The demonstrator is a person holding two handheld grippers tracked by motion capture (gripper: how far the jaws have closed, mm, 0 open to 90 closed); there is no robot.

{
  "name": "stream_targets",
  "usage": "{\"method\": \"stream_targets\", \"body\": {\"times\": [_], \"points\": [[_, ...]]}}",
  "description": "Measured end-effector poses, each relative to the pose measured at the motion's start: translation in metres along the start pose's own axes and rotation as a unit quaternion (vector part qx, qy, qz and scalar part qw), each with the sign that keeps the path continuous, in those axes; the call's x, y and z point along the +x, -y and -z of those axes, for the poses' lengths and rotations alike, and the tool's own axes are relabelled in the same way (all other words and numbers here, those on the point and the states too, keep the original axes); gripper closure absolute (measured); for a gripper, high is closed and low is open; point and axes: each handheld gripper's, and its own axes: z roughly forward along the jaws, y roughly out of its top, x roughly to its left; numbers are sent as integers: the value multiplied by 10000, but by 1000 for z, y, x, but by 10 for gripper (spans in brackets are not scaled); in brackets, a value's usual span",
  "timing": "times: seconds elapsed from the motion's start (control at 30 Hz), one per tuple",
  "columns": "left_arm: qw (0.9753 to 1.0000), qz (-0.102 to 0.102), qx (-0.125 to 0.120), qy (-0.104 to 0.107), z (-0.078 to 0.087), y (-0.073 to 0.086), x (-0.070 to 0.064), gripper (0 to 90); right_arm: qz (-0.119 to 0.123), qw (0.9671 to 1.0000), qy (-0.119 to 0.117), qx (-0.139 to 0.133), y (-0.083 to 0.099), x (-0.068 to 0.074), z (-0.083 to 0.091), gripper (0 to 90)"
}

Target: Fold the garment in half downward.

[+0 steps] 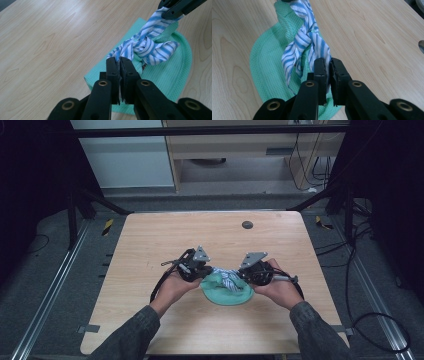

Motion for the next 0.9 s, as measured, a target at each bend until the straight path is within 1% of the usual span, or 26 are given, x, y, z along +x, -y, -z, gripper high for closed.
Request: {"method": "stream_targets", "body": {"times": [0.1,0.17,0.2,0.27,0.4,0.63,0.8,0.9], "points": [[10000,-21,-14,39,-1,4,-3,866,22,10000,1,3,3,2,1,837],[10000,9,-30,70,-2,6,-5,866,25,10000,-22,11,6,5,1,836],[10000,-32,-3,73,-2,7,-6,866,26,10000,-31,9,7,5,1,837],[9999,-26,-2,132,-2,9,-8,866,36,10000,-48,26,9,7,1,836],[9998,-62,-8,166,-2,11,-12,866,93,9999,-53,61,11,10,2,836],[9995,-88,-98,296,1,16,-16,866,159,9998,-49,71,12,15,7,832],[9991,-151,-121,364,2,23,-21,866,212,9997,-58,80,16,20,9,832],[9991,-193,-126,367,2,25,-24,866,265,9996,-45,100,17,24,9,831]]}}
